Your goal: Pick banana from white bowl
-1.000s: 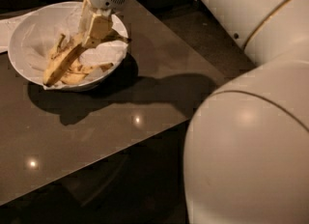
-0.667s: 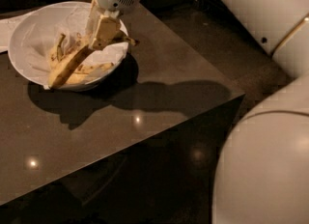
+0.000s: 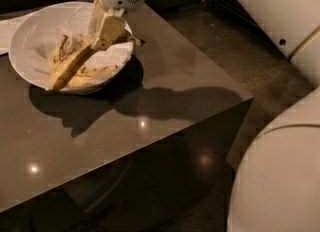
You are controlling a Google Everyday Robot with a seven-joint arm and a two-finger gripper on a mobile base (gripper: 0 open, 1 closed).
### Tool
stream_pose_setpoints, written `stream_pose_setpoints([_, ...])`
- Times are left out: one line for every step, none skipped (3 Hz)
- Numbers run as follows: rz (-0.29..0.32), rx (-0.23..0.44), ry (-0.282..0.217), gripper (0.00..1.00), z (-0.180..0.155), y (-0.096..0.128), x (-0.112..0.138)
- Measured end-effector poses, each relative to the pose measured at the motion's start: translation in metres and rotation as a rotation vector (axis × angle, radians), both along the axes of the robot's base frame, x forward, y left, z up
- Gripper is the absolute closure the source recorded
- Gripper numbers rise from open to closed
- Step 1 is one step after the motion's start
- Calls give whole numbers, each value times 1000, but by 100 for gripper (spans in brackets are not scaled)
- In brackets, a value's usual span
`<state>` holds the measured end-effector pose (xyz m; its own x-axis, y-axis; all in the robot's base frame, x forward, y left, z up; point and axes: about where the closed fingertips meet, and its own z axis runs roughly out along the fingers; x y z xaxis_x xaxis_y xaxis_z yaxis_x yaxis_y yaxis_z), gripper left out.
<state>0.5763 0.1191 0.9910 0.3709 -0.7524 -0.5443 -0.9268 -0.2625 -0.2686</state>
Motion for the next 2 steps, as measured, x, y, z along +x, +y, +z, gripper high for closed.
stream_pose_setpoints([-50,17,-17,100,17,-16,-12])
stream_pose_setpoints([-123,39,-29,100,30,-40,-29])
